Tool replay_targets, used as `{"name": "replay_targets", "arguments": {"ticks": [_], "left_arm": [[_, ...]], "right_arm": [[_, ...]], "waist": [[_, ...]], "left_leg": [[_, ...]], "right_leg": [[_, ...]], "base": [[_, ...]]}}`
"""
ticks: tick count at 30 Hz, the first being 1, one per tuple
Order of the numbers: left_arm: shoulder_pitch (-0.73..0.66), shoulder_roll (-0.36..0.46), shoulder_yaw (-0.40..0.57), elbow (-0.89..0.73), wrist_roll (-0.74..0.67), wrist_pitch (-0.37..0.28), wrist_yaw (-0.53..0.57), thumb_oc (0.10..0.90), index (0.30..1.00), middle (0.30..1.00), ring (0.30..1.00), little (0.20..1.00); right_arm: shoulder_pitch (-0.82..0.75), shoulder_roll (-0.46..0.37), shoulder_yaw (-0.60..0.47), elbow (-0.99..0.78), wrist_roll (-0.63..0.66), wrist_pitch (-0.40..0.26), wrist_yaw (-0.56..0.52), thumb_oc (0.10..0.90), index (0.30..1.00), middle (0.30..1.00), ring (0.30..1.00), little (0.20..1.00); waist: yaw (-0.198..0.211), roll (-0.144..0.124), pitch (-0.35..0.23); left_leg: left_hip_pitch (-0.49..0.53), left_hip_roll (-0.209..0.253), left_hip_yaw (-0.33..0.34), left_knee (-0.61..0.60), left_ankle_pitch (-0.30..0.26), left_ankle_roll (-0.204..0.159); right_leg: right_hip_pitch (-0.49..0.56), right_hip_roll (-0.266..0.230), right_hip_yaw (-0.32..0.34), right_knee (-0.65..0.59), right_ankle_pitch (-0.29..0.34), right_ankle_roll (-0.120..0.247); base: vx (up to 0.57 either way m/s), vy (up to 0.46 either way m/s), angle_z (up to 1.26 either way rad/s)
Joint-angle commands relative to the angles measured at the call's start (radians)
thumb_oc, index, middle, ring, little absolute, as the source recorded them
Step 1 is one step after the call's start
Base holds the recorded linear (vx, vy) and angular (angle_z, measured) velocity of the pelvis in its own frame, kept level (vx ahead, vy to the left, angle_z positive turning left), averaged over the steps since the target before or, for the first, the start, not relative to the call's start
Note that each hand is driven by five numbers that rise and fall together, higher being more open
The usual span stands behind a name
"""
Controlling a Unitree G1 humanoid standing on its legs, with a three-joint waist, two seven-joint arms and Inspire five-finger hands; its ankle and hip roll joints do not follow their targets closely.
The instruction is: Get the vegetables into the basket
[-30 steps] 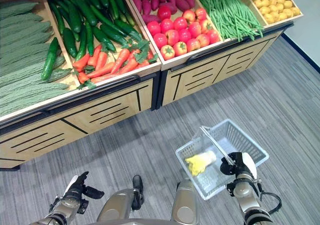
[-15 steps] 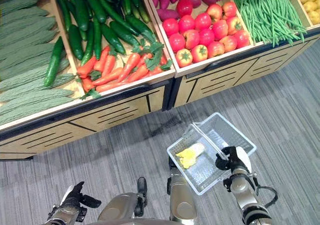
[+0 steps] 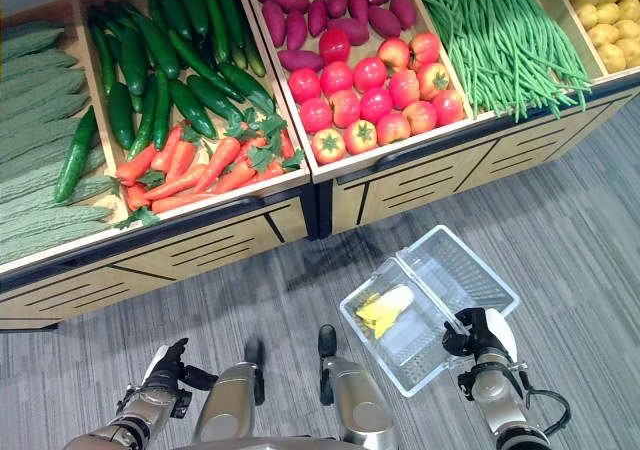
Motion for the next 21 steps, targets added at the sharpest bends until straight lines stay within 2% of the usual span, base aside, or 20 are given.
{"name": "replay_targets", "arguments": {"ticks": [1,11,21], "left_arm": [[0.015,0.069,-0.012,-0.009,0.019,-0.018,0.027,0.9,1.0,1.0,1.0,1.0],[0.022,0.081,0.04,0.028,-0.013,-0.015,0.046,0.9,1.0,1.0,1.0,1.0],[0.047,0.099,0.292,0.12,-0.198,-0.002,0.164,0.9,1.0,1.0,1.0,1.0]], "right_arm": [[0.016,-0.072,-0.057,-0.052,0.038,-0.041,-0.063,0.4,0.3,0.3,0.3,0.3],[-0.021,-0.028,-0.037,0.024,0.059,-0.04,-0.064,0.4,0.3,0.3,0.3,0.3],[0.023,0.028,-0.027,0.154,0.057,-0.045,-0.066,0.4,0.3,0.3,0.3,0.3]], "waist": [[-0.002,-0.02,-0.057],[0.016,-0.028,-0.08],[0.03,-0.047,-0.154]], "left_leg": [[0.009,-0.06,0.054,0.066,0.033,0.042],[0.028,-0.08,0.071,0.014,0.032,0.06],[0.118,-0.062,0.077,-0.083,0.056,0.043]], "right_leg": [[-0.057,-0.167,0.096,0.13,-0.041,0.155],[-0.036,-0.206,0.099,0.054,0.004,0.184],[0.03,-0.219,0.086,-0.054,0.042,0.195]], "base": [[0.06,0.186,-0.22],[0.06,0.089,-0.1],[0.06,-0.007,0.02]]}}
